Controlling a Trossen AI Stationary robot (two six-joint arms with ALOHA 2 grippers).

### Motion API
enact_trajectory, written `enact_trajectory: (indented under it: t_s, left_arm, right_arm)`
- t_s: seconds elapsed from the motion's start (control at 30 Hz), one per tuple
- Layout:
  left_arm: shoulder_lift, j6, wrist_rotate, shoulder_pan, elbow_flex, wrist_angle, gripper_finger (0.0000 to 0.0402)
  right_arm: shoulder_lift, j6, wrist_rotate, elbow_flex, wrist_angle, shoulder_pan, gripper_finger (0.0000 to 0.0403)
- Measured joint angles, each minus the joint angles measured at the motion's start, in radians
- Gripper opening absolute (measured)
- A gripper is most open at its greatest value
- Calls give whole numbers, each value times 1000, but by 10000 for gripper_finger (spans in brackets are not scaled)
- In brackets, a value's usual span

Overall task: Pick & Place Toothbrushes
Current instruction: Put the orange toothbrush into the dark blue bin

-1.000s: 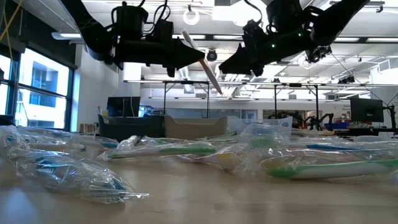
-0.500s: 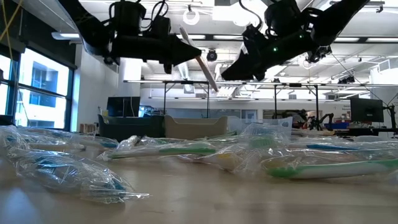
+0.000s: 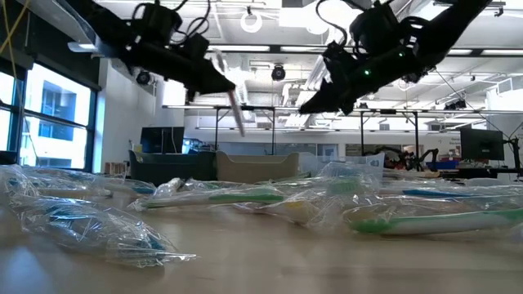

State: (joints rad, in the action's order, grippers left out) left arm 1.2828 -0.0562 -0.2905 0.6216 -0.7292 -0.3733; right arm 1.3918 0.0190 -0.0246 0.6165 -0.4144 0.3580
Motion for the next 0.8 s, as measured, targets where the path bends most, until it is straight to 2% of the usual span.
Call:
enact_trajectory:
  t_s: [0.13, 0.37, 0.53, 0.8]
  left_arm:
    - [-131, 0, 26, 63, 0, 128, 26]
    - [-299, 0, 234, 127, 0, 318, 26]
    - [-323, -1, 412, 124, -1, 422, 26]
    - [-274, -5, 486, 124, -63, 559, 26]
  right_arm:
    - [-50, -22, 35, -55, -30, 0, 3]
    - [-115, -52, 53, -111, -78, 0, 3]
    - [-116, -71, 53, -112, -63, 0, 4]
    - [-116, -76, 53, -112, -54, 0, 3]
